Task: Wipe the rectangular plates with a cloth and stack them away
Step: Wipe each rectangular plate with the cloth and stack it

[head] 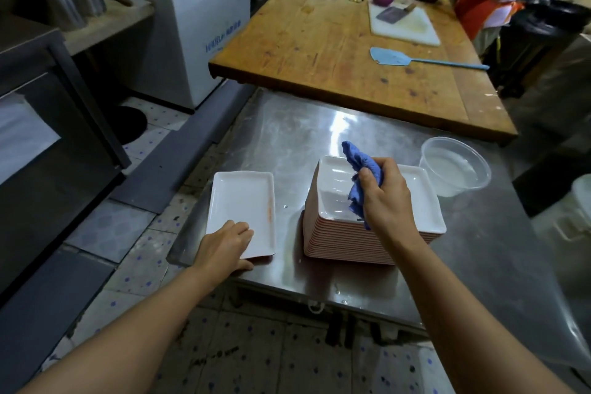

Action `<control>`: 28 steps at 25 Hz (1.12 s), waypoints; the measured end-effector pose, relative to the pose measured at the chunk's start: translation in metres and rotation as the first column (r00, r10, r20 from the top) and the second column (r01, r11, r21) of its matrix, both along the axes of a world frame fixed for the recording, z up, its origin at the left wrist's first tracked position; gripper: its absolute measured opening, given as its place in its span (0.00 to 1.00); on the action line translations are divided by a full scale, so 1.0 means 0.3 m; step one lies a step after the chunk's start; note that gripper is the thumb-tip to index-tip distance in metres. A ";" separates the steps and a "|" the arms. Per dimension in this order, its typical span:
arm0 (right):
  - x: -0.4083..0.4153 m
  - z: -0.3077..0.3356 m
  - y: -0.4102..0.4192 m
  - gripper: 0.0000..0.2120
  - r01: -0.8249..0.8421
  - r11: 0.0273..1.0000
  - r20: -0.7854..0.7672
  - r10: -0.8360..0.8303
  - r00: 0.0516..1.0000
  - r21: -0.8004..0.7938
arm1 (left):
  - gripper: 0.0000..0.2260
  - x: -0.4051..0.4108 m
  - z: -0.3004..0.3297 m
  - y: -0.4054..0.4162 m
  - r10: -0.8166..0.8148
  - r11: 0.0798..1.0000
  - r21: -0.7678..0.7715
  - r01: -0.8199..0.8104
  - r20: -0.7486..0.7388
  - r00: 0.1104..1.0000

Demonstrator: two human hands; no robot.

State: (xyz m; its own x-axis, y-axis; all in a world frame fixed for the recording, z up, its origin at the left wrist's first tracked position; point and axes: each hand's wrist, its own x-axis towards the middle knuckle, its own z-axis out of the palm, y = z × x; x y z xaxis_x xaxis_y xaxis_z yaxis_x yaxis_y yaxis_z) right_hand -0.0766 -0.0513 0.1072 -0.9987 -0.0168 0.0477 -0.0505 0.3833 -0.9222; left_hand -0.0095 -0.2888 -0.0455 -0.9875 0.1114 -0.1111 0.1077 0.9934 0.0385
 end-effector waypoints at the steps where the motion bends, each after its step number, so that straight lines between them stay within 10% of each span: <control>1: -0.002 -0.004 0.011 0.05 0.002 1.000 -0.004 -0.002 1.000 0.014 | 0.21 -0.003 0.001 -0.002 0.008 1.000 0.007 -0.008 0.029 1.000; 7: -0.023 -0.019 0.044 0.04 -0.016 0.994 -0.030 0.019 0.999 0.111 | 0.26 -0.041 0.121 0.081 0.211 0.959 0.171 -0.227 0.104 0.972; 11: -0.025 -0.056 0.022 0.06 -0.150 0.951 -0.012 0.159 0.987 0.270 | 0.14 -0.139 0.275 0.234 0.372 0.614 0.703 -0.358 0.142 0.917; 15: -0.016 -0.104 0.027 0.14 -0.140 0.758 -0.049 0.221 0.974 0.637 | 0.20 -0.201 0.349 0.310 0.380 0.381 0.818 -0.431 0.287 0.880; 28: -0.149 -0.143 -0.033 0.17 -0.205 0.554 -0.035 0.391 0.920 0.807 | 0.26 -0.235 0.367 0.355 0.339 0.537 0.711 -0.453 0.310 0.888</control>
State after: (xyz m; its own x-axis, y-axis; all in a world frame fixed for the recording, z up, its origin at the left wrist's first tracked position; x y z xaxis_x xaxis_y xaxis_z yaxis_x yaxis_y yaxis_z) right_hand -0.1213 -0.0612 0.0641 -0.8993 -0.4345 0.0492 -0.4334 0.8708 -0.2321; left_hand -0.0799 -0.1822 0.0647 -0.9359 -0.1888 -0.2974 -0.3519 0.5403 0.7644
